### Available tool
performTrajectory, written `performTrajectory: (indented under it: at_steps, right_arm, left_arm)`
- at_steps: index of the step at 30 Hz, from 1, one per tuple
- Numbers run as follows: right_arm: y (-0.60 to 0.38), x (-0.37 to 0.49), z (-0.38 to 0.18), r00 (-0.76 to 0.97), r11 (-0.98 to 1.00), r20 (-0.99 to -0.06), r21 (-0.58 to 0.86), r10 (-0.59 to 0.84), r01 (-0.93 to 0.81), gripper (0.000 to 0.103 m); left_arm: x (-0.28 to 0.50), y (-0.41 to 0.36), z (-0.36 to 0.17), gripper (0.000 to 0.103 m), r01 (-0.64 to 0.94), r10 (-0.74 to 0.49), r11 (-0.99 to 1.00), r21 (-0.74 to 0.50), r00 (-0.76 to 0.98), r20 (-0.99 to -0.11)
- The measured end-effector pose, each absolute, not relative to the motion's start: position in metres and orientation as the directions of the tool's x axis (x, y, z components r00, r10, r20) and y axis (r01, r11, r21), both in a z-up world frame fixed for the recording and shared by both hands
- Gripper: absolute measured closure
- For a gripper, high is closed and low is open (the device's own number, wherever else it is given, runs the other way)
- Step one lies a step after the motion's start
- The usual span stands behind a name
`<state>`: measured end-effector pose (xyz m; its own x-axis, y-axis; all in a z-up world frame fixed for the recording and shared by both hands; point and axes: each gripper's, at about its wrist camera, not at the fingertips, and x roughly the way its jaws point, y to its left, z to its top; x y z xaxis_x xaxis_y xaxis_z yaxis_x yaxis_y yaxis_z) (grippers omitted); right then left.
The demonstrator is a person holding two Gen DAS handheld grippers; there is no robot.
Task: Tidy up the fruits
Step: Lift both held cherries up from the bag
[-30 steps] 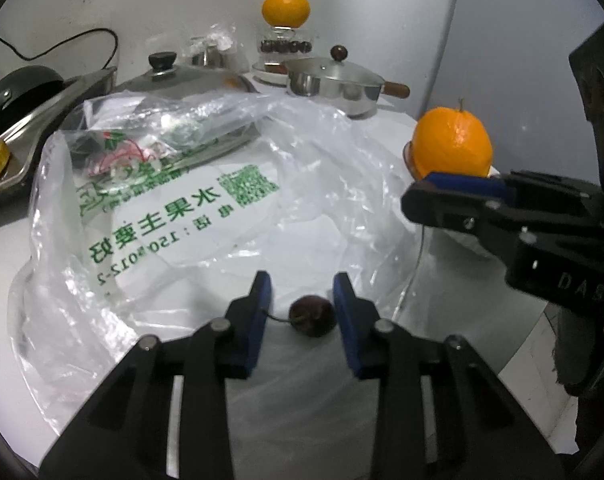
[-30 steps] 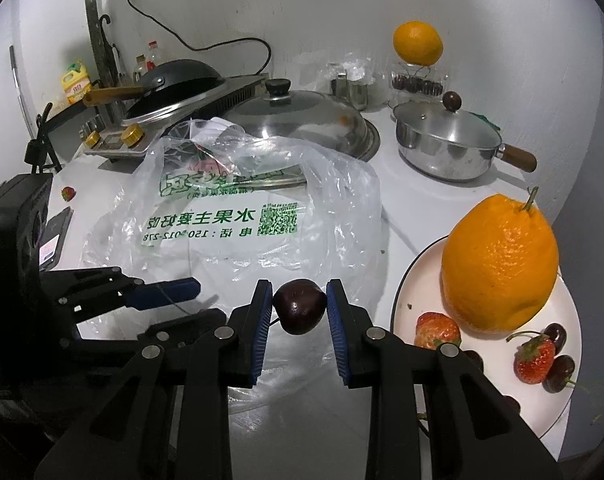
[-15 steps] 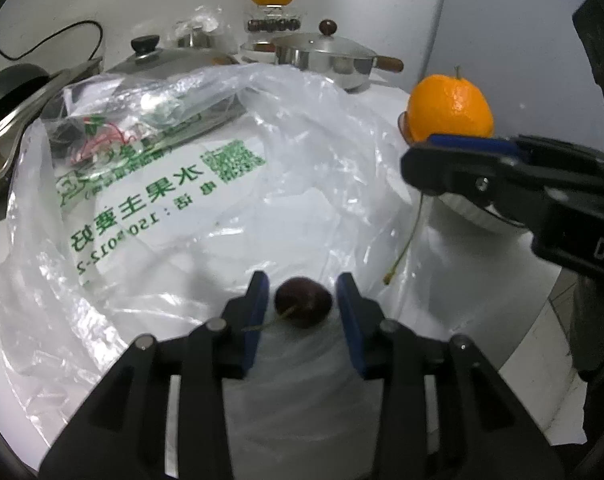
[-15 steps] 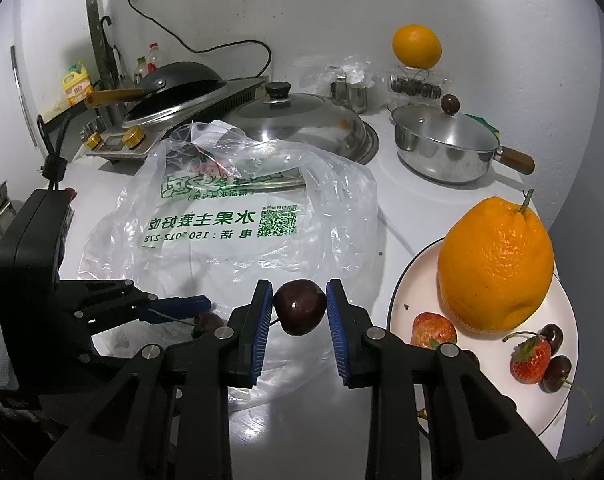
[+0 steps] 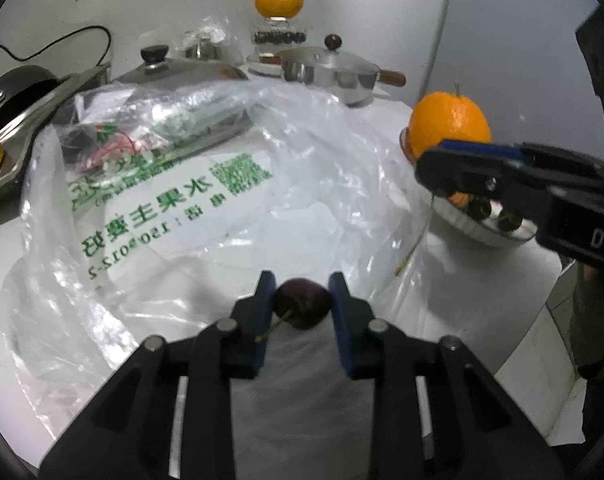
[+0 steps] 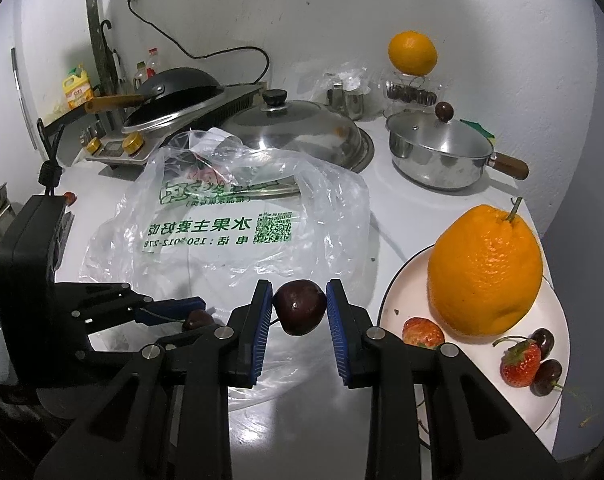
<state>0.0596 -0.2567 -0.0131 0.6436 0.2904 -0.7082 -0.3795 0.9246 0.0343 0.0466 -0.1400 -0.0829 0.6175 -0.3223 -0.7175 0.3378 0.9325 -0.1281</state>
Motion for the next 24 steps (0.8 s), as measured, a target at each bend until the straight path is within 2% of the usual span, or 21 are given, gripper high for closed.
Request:
performTrajectory:
  at_steps: [14,24]
  right_arm:
    - [-0.265,0.057,0.015,0.695,0.927,-0.656,0.02,0.295,-0.375,0.073]
    - [-0.288,0.048,0.026,0.72,0.939,-0.636,0.023,0.278,-0.342,0.073]
  left_arm:
    - [0.041,-0.136,-0.044,0.074,0.321,-0.318,0.94,-0.119,0.688,-0.652]
    - [0.042,-0.156,-0.036,0.074,0.341,-0.323,0.934,-0.102,0.69,-0.648]
